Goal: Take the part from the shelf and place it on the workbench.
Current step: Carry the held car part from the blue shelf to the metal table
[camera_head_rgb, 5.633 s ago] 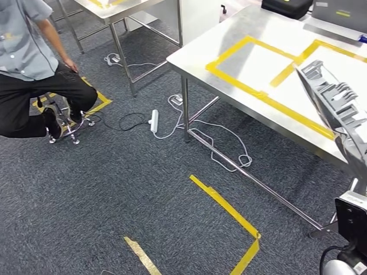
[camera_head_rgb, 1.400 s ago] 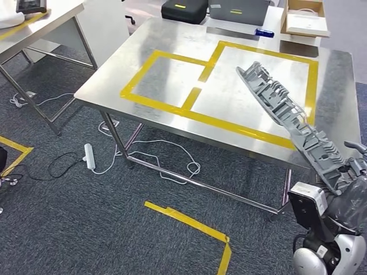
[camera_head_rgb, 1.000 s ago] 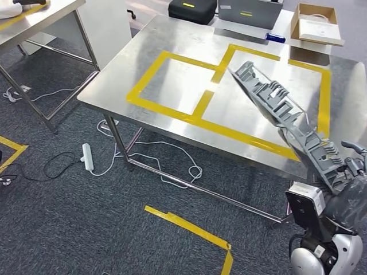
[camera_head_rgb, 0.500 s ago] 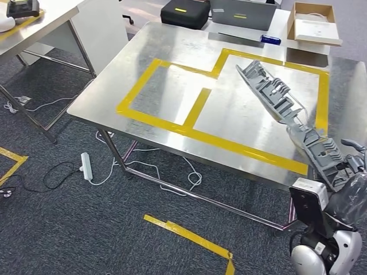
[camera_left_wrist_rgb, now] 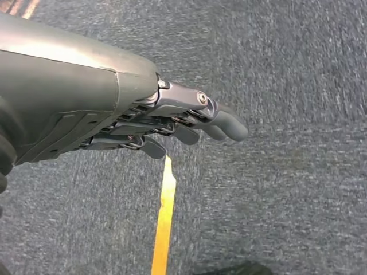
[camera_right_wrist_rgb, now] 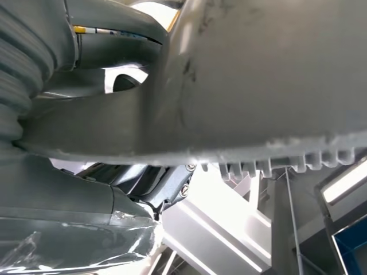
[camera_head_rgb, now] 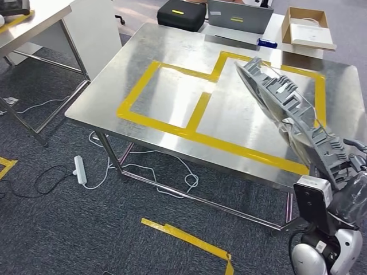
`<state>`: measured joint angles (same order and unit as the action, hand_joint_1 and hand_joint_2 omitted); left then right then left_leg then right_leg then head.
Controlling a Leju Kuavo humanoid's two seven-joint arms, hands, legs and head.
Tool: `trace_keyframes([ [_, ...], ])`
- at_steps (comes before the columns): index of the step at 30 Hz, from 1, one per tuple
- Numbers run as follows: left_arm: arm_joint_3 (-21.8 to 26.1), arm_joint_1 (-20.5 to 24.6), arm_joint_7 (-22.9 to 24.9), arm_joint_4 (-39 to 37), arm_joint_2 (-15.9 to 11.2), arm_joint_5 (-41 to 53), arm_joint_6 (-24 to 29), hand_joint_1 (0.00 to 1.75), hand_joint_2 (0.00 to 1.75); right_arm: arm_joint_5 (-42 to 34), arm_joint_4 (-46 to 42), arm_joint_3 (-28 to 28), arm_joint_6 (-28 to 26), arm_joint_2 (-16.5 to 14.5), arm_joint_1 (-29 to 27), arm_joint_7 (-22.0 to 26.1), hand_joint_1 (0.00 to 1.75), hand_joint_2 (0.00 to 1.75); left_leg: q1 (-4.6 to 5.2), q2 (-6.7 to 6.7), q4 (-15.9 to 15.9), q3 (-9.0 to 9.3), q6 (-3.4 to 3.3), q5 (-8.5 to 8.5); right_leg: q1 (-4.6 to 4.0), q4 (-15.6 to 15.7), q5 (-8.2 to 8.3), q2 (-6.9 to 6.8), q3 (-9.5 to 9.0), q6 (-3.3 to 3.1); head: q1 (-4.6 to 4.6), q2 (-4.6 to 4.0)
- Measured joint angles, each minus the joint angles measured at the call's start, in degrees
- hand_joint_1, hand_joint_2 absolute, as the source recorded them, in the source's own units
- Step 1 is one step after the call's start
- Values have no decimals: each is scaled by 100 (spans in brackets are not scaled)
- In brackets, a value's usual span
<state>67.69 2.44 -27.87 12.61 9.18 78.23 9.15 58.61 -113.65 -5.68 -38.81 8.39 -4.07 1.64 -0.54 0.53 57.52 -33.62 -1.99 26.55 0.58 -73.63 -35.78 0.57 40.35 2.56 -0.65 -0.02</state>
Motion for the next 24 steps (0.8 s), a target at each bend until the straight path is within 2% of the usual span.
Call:
trace_keyframes([
  [1, -1, -1, 0, 0, 0, 1, -11, 0, 175, -15, 9, 3, -3, 1, -1, -7, 175, 175, 1, 22, 1, 11, 1, 11, 0, 21, 94, -7, 12, 2, -2, 0],
  [2, -2, -1, 0, 0, 1, 3, -19, 0, 175, -36, 16, 13, -8, 1, -3, -18, 175, 175, 2, 43, 1, 29, 7, 24, 0, 278, 286, -29, -97, -5, -1, 0],
  [3, -4, 0, 0, 0, 4, 7, -26, 0, 175, -62, 21, 35, -14, 3, -3, -32, 175, 175, 3, 61, 1, 52, 19, 38, -2, 696, 517, -88, -295, -18, -2, 0],
  [4, -6, 0, 0, 0, 7, 14, -29, 0, 175, -91, 20, 66, -19, 6, -1, -44, 175, 175, 15, 75, 4, 72, 40, 54, -21, 1110, 671, -179, -494, -37, -3, 0],
  [5, -8, -2, 1, 0, 10, 21, -30, 0, 175, -119, 18, 102, -22, 9, 2, -53, 175, 175, 27, 89, 8, 86, 65, 68, -37, 1427, 770, -242, -660, -65, 0, 0],
  [6, -9, -7, 4, 0, 13, 26, -30, 0, 175, -146, 16, 137, -23, 12, 1, -58, 175, 175, 39, 106, 12, 93, 92, 78, -53, 1597, 797, -283, -752, -91, 2, 0],
  [7, -9, -12, 13, 0, 14, 31, -30, 0, 175, -170, 15, 167, -22, 14, -4, -58, 175, 175, 48, 131, 14, 95, 119, 84, -70, 1630, 776, -275, -771, -117, 4, 0],
  [10, -11, -16, 36, 0, 16, 42, -42, 0, 175, -213, 14, 237, 3, 15, -34, -34, 175, 175, 41, 164, 96, 84, 210, 173, -38, 1649, 818, -145, -778, -209, 14, 0],
  [12, -13, -17, 39, 0, 15, 43, -55, 0, 175, -220, 15, 263, 31, 15, -36, -14, 175, 175, 26, 74, 547, -102, 263, 468, -8, 1673, 839, -77, -794, -262, 35, 0],
  [14, -13, -22, 43, 0, 15, 42, -63, 0, 175, -219, 17, 274, 63, 15, -36, -2, 175, 175, 15, 18, 1300, -456, 288, 813, -7, 1670, 837, 3, -793, -283, 49, 0],
  [15, -13, -26, 46, 0, 15, 42, -67, 0, 175, -217, 22, 275, 81, 15, -38, 1, 175, 175, 11, 12, 1558, -588, 292, 875, -8, 1668, 835, 51, -795, -286, 48, 0],
  [16, -13, -30, 49, 0, 15, 42, -71, 0, 175, -216, 26, 275, 101, 15, -39, 2, 175, 175, 11, 8, 1626, -636, 289, 820, -8, 1664, 833, 101, -798, -286, 50, 0],
  [17, -13, -32, 51, 0, 15, 42, -75, 0, 175, -216, 31, 275, 118, 15, -40, 2, 175, 175, 11, -4, 1466, -577, 275, 655, -9, 1661, 829, 153, -806, -283, 50, 0],
  [19, -13, -30, 52, 0, 10, 42, -79, 0, 175, -215, 36, 275, 138, 15, -39, 3, 175, 175, 13, -118, 742, -262, 217, 223, -11, 1654, 814, 246, -824, -266, 48, 0],
  [20, -13, -28, 52, 0, 6, 42, -80, 0, 175, -214, 37, 275, 143, 15, -36, 5, 175, 175, 12, -191, 389, -106, 187, 92, -17, 1642, 804, 291, -820, -247, 46, 0],
  [21, -13, -26, 54, 0, 1, 42, -80, 0, 175, -213, 37, 275, 144, 15, -32, 7, 175, 175, 15, -250, 165, -10, 164, 37, -16, 1633, 799, 323, -806, -222, 47, 0],
  [22, -13, -24, 56, 0, -2, 42, -80, 0, 175, -213, 38, 274, 145, 15, -29, 9, 175, 175, 21, -282, 71, 28, 149, 48, -11, 1626, 796, 352, -786, -193, 43, 0],
  [24, -15, -19, 60, 0, 1, 42, -80, 0, 175, -212, 38, 269, 151, 15, -30, 10, 175, 175, 23, -238, 29, 35, 115, 52, 10, 1625, 793, 384, -749, -123, 46, 0],
])
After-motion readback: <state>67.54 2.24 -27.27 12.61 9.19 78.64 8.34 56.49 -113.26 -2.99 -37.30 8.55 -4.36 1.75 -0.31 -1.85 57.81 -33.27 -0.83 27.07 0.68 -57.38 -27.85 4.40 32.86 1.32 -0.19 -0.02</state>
